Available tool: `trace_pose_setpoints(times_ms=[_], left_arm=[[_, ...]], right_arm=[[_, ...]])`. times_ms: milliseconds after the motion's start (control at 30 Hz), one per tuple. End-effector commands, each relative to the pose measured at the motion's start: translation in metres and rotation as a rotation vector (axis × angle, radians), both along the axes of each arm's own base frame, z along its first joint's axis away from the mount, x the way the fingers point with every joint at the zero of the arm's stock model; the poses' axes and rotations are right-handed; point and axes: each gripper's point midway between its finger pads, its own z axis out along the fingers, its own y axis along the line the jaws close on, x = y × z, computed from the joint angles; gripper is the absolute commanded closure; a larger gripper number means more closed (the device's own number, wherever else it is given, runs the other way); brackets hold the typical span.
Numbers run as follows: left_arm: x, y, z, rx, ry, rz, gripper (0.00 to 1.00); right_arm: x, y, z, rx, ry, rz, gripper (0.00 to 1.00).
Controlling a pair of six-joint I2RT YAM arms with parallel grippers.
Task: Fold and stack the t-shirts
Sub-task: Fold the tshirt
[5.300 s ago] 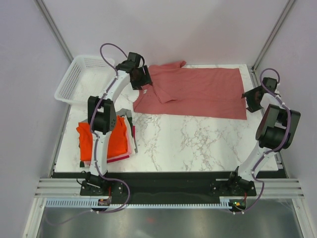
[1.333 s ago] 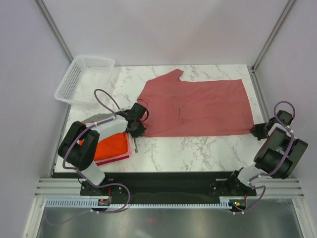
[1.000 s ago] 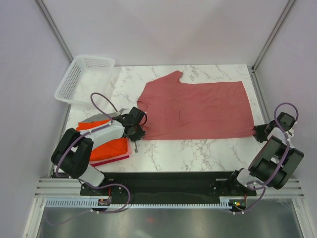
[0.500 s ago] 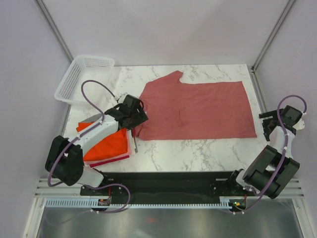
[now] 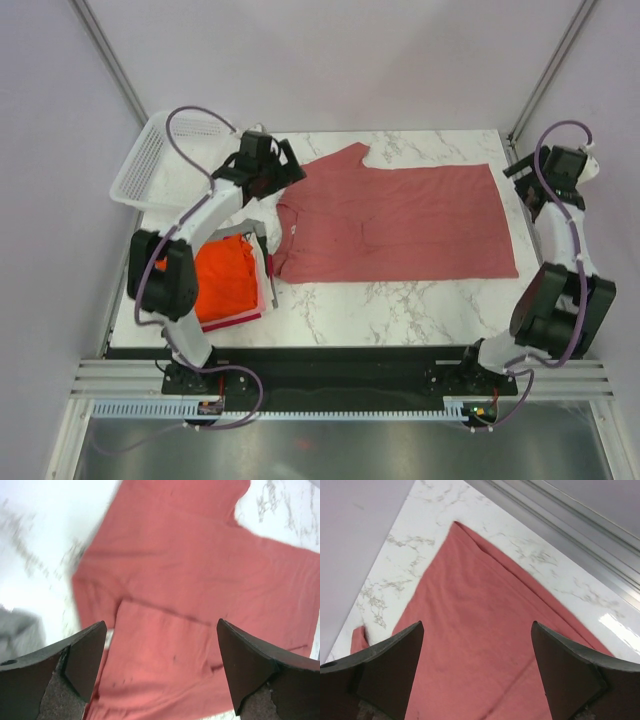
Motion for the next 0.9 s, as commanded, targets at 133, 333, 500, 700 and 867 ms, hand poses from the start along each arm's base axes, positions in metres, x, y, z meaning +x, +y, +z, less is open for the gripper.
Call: trace_pose_setpoints(times_ms=[133,333,500,700,867], left_arm=[[0.088,-0.031,-0.018,-0.026,-0.05,-0.163,0.05],[0.117,-0.032,-0.03,-0.013,-0.074,-0.24,0.05],[0.138,-0.024,-0.028,0.023,-0.113,-0.248,0.05],[0.161,-0.016,-0.05,-0.03,-0.09,-0.236,0.05],[0.171,-0.019,-0.064,-0.029,-0.089,-0.24,0.05]], right_arm=[[0.08,0.004,-0.007,-0.096,0.041,0.089,0.02],[0.128,-0.001,-0.03,-0.144,0.096,0.103,0.04],[0.153,-0.026,-0.053,-0.2,0.142,0.048,0.05],[0.176,-0.042,-0.074,-0.216,0.148,0.054,0.04],[0.196,-0.046,-0.103,-0.204,0.162,0.107,0.1]])
